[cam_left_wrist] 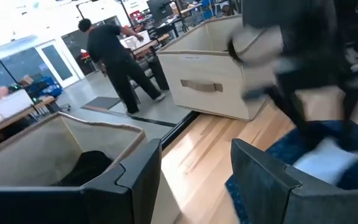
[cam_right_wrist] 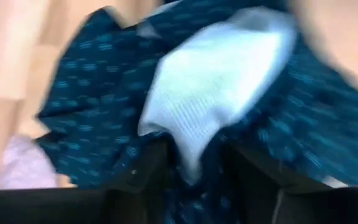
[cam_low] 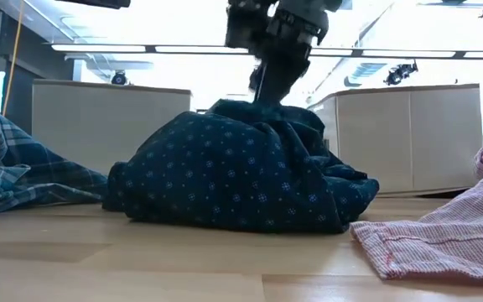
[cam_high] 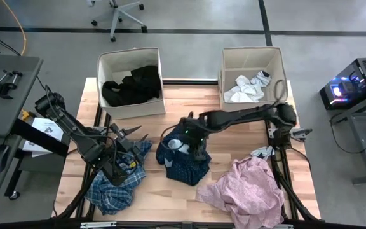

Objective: Sort clothes
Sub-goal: Put the dark blue shirt into the left laundry bin

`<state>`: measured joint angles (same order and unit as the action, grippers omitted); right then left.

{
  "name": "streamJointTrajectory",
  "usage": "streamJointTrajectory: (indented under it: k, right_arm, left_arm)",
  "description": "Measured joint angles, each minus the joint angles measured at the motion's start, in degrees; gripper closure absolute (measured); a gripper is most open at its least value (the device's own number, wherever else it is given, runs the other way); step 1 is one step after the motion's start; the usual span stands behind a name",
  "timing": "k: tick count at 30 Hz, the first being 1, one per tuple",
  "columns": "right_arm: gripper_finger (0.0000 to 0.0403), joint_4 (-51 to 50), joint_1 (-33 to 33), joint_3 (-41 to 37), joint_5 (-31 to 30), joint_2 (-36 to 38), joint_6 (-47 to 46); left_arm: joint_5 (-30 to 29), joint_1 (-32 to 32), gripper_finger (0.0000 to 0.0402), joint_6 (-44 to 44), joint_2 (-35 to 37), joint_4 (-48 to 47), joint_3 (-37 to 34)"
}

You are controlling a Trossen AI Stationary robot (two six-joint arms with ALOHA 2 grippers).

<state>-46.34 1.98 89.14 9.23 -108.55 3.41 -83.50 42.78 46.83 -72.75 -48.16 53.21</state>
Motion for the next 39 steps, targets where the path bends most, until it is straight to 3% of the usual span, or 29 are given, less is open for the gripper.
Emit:
streamJointTrajectory:
  k: [4,7,12,15,18,22,26,31,33,39]
  right_arm:
    - [0.0239,-2.28,2.45,0.00,-13.25,6.30,-0.43]
    - [0.0240,-1.29,5.49,-1.09,-18.55,10.53,-0.45]
    - [0.0240,12.86,10.18,-14.63,-22.94,18.84,0.58]
    - [0.0240,21.57,12.77,-23.92,-26.81,23.30,-3.68]
    - [0.0240,27.93,15.22,-30.80,-33.75,26.78,-9.27]
    - [0.0240,32.39,18.54,-36.68,-42.30,30.02,-13.81]
    - [0.0240,32.25,21.27,-39.09,-46.36,32.78,-15.89]
    - [0.0240,32.14,23.85,-40.54,-48.93,35.40,-17.85]
    - [0.0240,32.18,24.55,-41.26,-49.87,35.68,-18.27]
    - [0.0240,31.64,24.80,-41.40,-51.15,35.78,-19.91]
  left_arm:
    - [0.12,-0.31,0.0218,-1.87,0.00,3.98,0.00]
    - [2.58,-1.20,0.0218,-5.35,0.00,7.62,0.01]
    - [11.94,-3.68,0.0218,-15.75,-0.89,15.09,0.02]
    - [17.85,-6.32,0.0218,-25.65,-3.63,22.70,0.02]
    - [28.27,-10.42,0.0218,-37.20,-7.57,32.79,0.02]
    - [50.15,-17.82,0.0217,-45.42,-13.00,47.03,0.02]
    - [65.36,-24.84,0.0209,-49.81,-17.49,55.86,0.02]
    - [81.76,-31.46,0.0167,-50.15,-22.21,62.37,0.04]
    - [84.45,-32.76,0.0145,-50.90,-24.48,61.61,0.06]
    - [84.46,-34.21,0.0101,-51.21,-34.51,59.68,0.07]
